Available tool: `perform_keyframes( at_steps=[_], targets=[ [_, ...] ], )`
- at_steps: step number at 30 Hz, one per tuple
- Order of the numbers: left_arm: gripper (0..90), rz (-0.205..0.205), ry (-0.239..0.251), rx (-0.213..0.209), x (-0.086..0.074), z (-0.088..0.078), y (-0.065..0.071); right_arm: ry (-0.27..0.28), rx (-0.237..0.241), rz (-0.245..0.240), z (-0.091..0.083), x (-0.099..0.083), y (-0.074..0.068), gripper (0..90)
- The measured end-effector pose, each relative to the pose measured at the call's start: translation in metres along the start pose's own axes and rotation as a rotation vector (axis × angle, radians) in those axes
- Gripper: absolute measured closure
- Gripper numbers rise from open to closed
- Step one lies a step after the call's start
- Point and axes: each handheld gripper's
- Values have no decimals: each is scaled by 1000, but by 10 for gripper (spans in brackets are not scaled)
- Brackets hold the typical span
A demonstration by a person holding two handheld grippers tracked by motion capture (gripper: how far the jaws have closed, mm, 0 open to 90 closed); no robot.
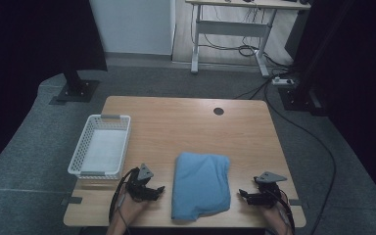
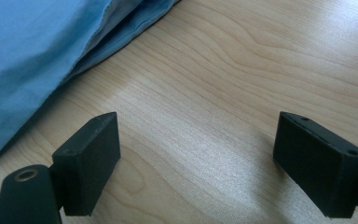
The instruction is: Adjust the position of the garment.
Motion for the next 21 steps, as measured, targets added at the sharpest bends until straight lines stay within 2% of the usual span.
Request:
perform_keyframes(
  at_steps=[4,8,15,21],
  targets=[
    [133,-4,-1,3,0,0,1,-9,24,15,-2,1,-1,148],
    [119,-7,-3,6,1,1,1,0,36,0,-5,6,-6,148],
    [120,-8,-2,6,1,1,1,36,79,-19,-13,17,-21,150],
    [119,-8,-3,6,1,1,1,45,112,-60,-17,28,-37,152]
  ],
)
Point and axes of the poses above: each handheld gripper's, and its own axes: z roughly forward along the jaws, x roughly out of its top, y roughly to its right, and after that the axes turned 2 degrees about -y, right-handed
